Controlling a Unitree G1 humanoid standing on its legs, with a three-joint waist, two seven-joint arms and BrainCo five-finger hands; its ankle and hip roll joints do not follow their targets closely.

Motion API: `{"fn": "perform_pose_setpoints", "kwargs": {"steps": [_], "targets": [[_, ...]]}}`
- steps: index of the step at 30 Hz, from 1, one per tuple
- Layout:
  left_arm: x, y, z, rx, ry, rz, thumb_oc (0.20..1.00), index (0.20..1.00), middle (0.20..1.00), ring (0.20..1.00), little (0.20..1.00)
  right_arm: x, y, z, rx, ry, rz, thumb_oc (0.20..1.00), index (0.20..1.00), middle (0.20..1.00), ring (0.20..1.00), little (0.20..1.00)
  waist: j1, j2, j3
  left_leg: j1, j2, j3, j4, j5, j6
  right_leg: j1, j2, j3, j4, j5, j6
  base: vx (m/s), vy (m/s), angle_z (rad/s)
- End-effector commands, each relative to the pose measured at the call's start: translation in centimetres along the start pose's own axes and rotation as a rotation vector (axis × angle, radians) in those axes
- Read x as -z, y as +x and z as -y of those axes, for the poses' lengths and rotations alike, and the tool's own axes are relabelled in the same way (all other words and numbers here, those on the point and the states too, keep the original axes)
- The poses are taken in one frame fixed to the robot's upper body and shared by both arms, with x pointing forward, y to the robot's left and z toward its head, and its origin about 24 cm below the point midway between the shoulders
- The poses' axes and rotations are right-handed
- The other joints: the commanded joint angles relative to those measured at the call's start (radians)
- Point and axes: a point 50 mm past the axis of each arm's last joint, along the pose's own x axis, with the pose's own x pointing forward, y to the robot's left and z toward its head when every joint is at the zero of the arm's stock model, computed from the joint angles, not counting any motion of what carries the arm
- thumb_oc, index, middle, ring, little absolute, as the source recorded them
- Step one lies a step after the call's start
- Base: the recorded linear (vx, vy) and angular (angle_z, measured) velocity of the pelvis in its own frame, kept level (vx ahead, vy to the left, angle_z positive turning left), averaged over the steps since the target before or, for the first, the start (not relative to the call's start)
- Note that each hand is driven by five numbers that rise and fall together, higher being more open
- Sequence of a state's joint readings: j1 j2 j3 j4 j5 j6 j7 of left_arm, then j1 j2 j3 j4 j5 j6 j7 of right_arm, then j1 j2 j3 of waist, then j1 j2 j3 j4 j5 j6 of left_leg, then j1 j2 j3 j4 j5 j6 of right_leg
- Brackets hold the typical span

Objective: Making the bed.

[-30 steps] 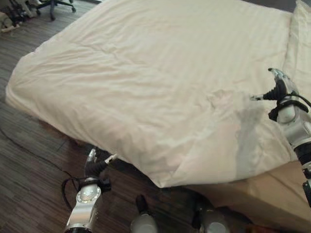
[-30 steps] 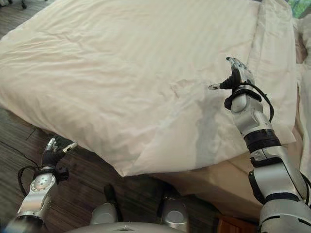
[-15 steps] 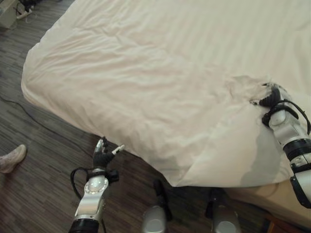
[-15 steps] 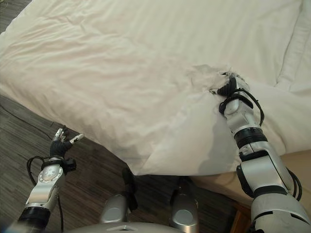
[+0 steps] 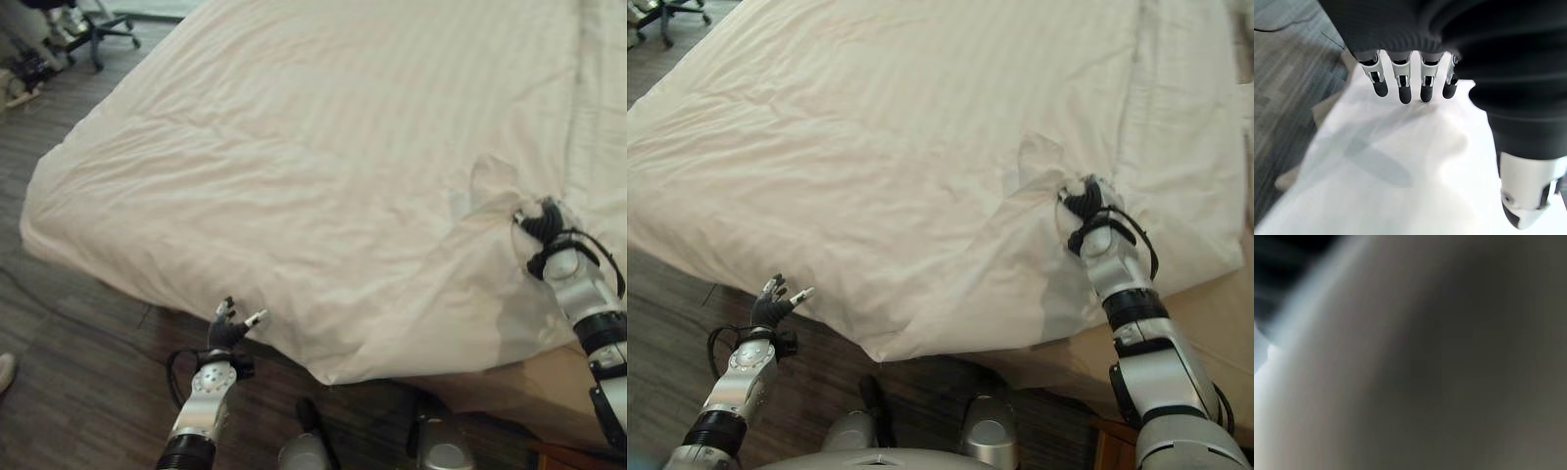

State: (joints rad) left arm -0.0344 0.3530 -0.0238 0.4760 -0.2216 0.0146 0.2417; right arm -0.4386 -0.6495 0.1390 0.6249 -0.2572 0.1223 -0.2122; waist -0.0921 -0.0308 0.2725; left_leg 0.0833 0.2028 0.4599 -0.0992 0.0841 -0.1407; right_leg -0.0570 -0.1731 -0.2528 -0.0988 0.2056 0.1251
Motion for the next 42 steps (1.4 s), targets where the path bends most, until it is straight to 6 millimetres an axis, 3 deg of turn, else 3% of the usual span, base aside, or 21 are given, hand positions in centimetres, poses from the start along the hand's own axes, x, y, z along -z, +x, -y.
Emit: {"fn": "perform_pose_setpoints", "kwargs": {"steps": [1, 4, 8, 11, 14, 16, 18, 19, 23, 24, 25, 26, 28, 30, 31, 32, 34, 36, 37, 40, 42], "targets": [[0.1, 0.0, -0.9, 0.004, 0.058, 0.002, 1.0, 1.0, 1.0, 1.0, 1.0, 0.0, 0.4, 1.9, 0.064, -0.016, 0.009, 0.2, 0.2, 0.2, 0.2, 0.2, -0.028, -0.032, -0.031, 0.069, -0.021, 0.012, 0.012, -0.045, -0.025, -0.058, -0.127, -0.04, 0.031, 0.067, 0.125, -0.1, 0.086, -0.31], [1.3, -0.4, -1.6, 0.003, 0.094, -0.046, 1.0, 1.0, 1.0, 1.0, 1.0, 3.0, -1.2, 1.7, 0.069, 0.023, -0.071, 0.2, 0.2, 0.2, 0.2, 0.2, -0.055, -0.049, -0.031, 0.073, -0.007, 0.05, 0.012, -0.034, -0.024, -0.067, -0.169, -0.06, 0.073, 0.097, 0.137, -0.2, 0.058, -0.38], [1.6, -0.4, -1.6, 0.001, 0.101, -0.059, 1.0, 1.0, 1.0, 1.0, 1.0, 4.0, -2.2, 1.2, 0.079, 0.062, -0.093, 0.2, 0.2, 0.2, 0.2, 0.2, -0.056, -0.042, -0.039, 0.072, 0.019, 0.097, 0.012, -0.015, -0.018, -0.035, -0.212, -0.099, 0.139, 0.054, 0.122, -0.15, 0.007, -0.47], [2.0, -1.0, -1.8, 0.004, 0.064, -0.072, 1.0, 1.0, 1.0, 1.0, 1.0, 3.7, -4.1, -0.5, 0.076, 0.185, -0.063, 0.2, 0.2, 0.2, 0.2, 0.2, -0.061, -0.035, -0.066, 0.05, 0.046, 0.125, 0.012, 0.016, -0.01, 0.029, -0.229, -0.037, 0.203, 0.017, 0.117, -0.23, -0.05, -0.47], [2.6, -1.5, -2.0, -0.012, 0.047, -0.094, 1.0, 1.0, 1.0, 1.0, 1.0, 2.9, -5.3, -1.7, 0.058, 0.227, -0.021, 0.2, 0.2, 0.2, 0.2, 0.2, -0.044, -0.038, -0.092, 0.035, 0.05, 0.141, 0.017, 0.032, -0.012, 0.094, -0.213, -0.029, 0.165, 0.015, 0.125, -0.14, -0.068, -0.24], [3.0, -1.7, -1.8, -0.02, 0.012, -0.11, 1.0, 1.0, 1.0, 1.0, 1.0, 2.6, -6.5, -3.6, 0.007, 0.262, -0.008, 0.2, 0.2, 0.2, 0.2, 0.2, -0.035, -0.033, -0.102, 0.033, 0.077, 0.152, 0.022, 0.069, -0.036, 0.126, -0.18, -0.028, 0.07, -0.032, 0.131, -0.08, -0.097, -0.8], [3.5, -2.1, -1.6, -0.02, -0.01, -0.125, 1.0, 1.0, 1.0, 1.0, 1.0, 2.1, -6.9, -4.1, -0.001, 0.27, 0.011, 0.2, 0.2, 0.2, 0.2, 0.2, -0.039, -0.021, -0.108, 0.062, 0.1, 0.169, 0.023, 0.069, -0.067, 0.128, -0.174, -0.025, 0.036, -0.055, 0.134, -0.01, -0.107, -1.06], [3.7, -2.3, -1.5, -0.019, -0.024, -0.133, 1.0, 1.0, 1.0, 1.0, 1.0, 2.1, -7.1, -4.3, -0.004, 0.284, 0.013, 0.2, 0.2, 0.2, 0.2, 0.2, -0.046, -0.014, -0.104, 0.065, 0.118, 0.205, 0.026, 0.101, -0.067, 0.118, -0.156, -0.02, 0.027, -0.06, 0.122, -0.06, -0.131, -0.93], [4.9, -2.8, 0.2, 0.006, -0.085, -0.179, 1.0, 1.0, 1.0, 1.0, 1.0, 5.8, -10.2, -6.9, -0.109, 0.236, -0.102, 0.2, 0.2, 0.2, 0.2, 0.2, -0.091, 0.039, -0.085, 0.059, 0.173, 0.212, 0.025, 0.165, -0.103, 0.132, -0.097, -0.019, 0.012, -0.126, 0.098, -0.09, -0.203, -0.27], [5.2, -3.0, 0.9, 0.022, -0.093, -0.193, 1.0, 1.0, 1.0, 1.0, 1.0, 8.1, -11.9, -8.5, -0.172, 0.216, -0.199, 0.395, 0.395, 0.395, 0.395, 0.395, -0.11, 0.057, -0.074, 0.063, 0.183, 0.192, 0.024, 0.175, -0.121, 0.145, -0.082, -0.009, 0.012, -0.165, 0.096, -0.01, -0.116, -0.05], [5.4, -3.1, 1.1, 0.025, -0.097, -0.197, 1.0, 1.0, 1.0, 1.0, 1.0, 8.7, -12.3, -8.7, -0.185, 0.173, -0.208, 0.395, 0.395, 0.395, 0.395, 0.395, -0.119, 0.064, -0.067, 0.065, 0.188, 0.189, 0.024, 0.183, -0.121, 0.152, -0.072, -0.013, 0.012, -0.177, 0.091, -0.01, -0.128, -0.03], [5.5, -3.1, 1.5, 0.029, -0.106, -0.202, 1.0, 1.0, 1.0, 1.0, 1.0, 9.7, -13.2, -9.2, -0.21, 0.132, -0.237, 1.0, 1.0, 1.0, 1.0, 1.0, -0.128, 0.073, -0.057, 0.063, 0.195, 0.185, 0.025, 0.195, -0.121, 0.158, -0.061, -0.016, 0.012, -0.186, 0.086, -0.03, -0.075, -0.01], [5.7, -3.2, 1.8, 0.031, -0.119, -0.21, 1.0, 1.0, 1.0, 1.0, 1.0, 10.8, -14.0, -10.1, -0.246, 0.127, -0.29, 1.0, 1.0, 1.0, 1.0, 1.0, -0.137, 0.078, -0.046, 0.062, 0.201, 0.185, 0.028, 0.204, -0.121, 0.16, -0.051, -0.016, 0.012, -0.194, 0.082, -0.04, -0.089, 0.08], [5.7, -3.0, 2.4, 0.046, -0.106, -0.21, 1.0, 1.0, 1.0, 1.0, 1.0, 12.5, -15.4, -11.2, -0.344, -0.029, -0.316, 1.0, 1.0, 1.0, 1.0, 1.0, -0.143, 0.084, -0.029, 0.05, 0.216, 0.187, 0.049, 0.224, -0.121, 0.155, -0.021, -0.015, 0.012, -0.199, 0.062, -0.12, -0.194, 0.08], [4.9, -2.4, 2.7, 0.041, -0.11, -0.179, 1.0, 1.0, 1.0, 1.0, 1.0, 14.9, -17.3, -12.5, -0.415, -0.091, -0.443, 1.0, 1.0, 1.0, 1.0, 1.0, -0.133, 0.078, -0.014, 0.016, 0.2, 0.112, 0.104, 0.207, -0.121, 0.149, -0.008, -0.007, 0.012, -0.2, 0.048, -0.11, -0.172, -0.02], [4.8, -2.4, 2.6, 0.04, -0.11, -0.178, 1.0, 1.0, 1.0, 1.0, 1.0, 14.8, -17.3, -12.6, -0.415, -0.089, -0.442, 1.0, 1.0, 1.0, 1.0, 1.0, -0.136, 0.077, -0.013, 0.011, 0.201, 0.108, 0.109, 0.204, -0.121, 0.149, -0.008, -0.01, 0.012, -0.201, 0.048, -0.11, -0.235, -0.06], [3.3, -1.5, 3.4, 0.054, -0.108, -0.125, 1.0, 1.0, 1.0, 1.0, 1.0, 16.8, -18.8, -13.7, -0.488, -0.19, -0.55, 1.0, 1.0, 1.0, 1.0, 1.0, -0.123, 0.052, -0.007, -0.018, 0.136, 0.015, 0.212, 0.109, -0.1, 0.128, -0.003, -0.013, 0.012, -0.185, 0.024, -0.14, -0.257, 0.0], [2.1, -0.9, 5.4, 0.122, -0.077, -0.092, 1.0, 1.0, 1.0, 1.0, 1.0, 20.2, -23.3, -14.2, -0.6, -0.331, -0.803, 1.0, 1.0, 1.0, 1.0, 1.0, -0.12, 0.011, -0.013, -0.032, 0.035, -0.023, 0.324, -0.014, -0.049, 0.125, 0.003, -0.029, 0.012, -0.174, 0.0, -0.14, -0.244, 0.21], [2.1, -0.9, 5.4, 0.122, -0.077, -0.091, 1.0, 1.0, 1.0, 1.0, 1.0, 20.2, -23.3, -14.2, -0.6, -0.33, -0.803, 1.0, 1.0, 1.0, 1.0, 1.0, -0.119, 0.011, -0.015, -0.033, 0.035, -0.023, 0.324, -0.014, -0.049, 0.124, 0.002, -0.028, 0.012, -0.174, 0.0, -0.06, -0.101, 0.54], [2.9, -1.5, 6.0, 0.132, -0.057, -0.112, 1.0, 1.0, 1.0, 1.0, 1.0, 23.4, -28.4, -11.9, -0.603, -0.406, -1.125, 1.0, 1.0, 1.0, 1.0, 1.0, -0.157, 0.039, -0.044, 0.087, -0.001, 0.052, 0.151, -0.058, -0.024, 0.128, 0.013, -0.06, 0.012, -0.154, 0.019, 0.03, 0.086, 0.35], [3.2, -1.7, 5.8, 0.123, -0.058, -0.121, 1.0, 1.0, 1.0, 1.0, 1.0, 24.3, -29.0, -10.5, -0.535, -0.373, -1.224, 1.0, 1.0, 1.0, 1.0, 1.0, -0.159, 0.045, -0.053, 0.12, -0.008, 0.054, 0.08, -0.046, -0.022, 0.128, 0.008, -0.067, 0.018, -0.145, 0.026, 0.02, 0.134, 0.1]]}}
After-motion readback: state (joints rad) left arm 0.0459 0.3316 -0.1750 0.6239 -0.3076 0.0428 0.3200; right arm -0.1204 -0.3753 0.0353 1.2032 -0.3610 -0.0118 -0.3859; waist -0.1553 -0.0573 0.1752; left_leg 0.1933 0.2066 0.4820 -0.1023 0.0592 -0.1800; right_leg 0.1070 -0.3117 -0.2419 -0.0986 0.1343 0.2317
